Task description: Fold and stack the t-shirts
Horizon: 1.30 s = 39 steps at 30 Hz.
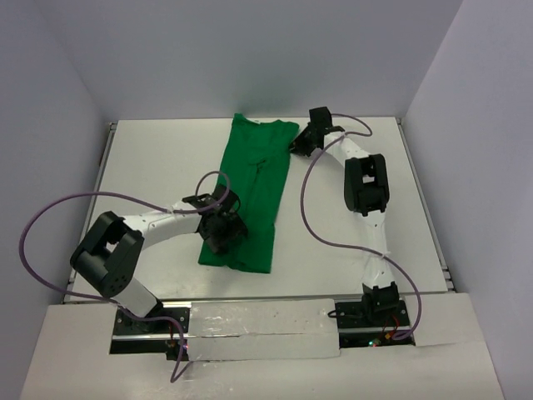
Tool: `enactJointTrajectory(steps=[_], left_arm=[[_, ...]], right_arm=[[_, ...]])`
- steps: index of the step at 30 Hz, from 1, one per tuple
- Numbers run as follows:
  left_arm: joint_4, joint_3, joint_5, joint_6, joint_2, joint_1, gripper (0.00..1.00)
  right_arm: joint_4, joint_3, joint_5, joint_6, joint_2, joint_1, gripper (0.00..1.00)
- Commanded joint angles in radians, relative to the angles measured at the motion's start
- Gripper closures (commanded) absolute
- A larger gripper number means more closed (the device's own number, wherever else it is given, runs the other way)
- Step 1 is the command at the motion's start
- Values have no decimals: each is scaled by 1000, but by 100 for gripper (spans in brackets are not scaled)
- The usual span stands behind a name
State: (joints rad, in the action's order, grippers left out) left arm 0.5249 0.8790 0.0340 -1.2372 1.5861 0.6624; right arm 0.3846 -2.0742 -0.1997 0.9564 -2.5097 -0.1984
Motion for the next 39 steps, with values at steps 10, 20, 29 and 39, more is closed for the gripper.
enactJointTrajectory(steps=[10,20,29,39], left_arm=[[368,217,286,29,-205,58,16],[223,109,250,259,-393,-175,17],[208,75,204,288,-446,-238,17],[127,-26,84,282,-447,-256,19]], right_arm=[[-179,817,8,-145,739,5,34],[-425,1465,-48,-17,1105,-322,33],[-585,1620,-76,91,1026,-507,38],[-522,1680,26,125,1114,-546,91]])
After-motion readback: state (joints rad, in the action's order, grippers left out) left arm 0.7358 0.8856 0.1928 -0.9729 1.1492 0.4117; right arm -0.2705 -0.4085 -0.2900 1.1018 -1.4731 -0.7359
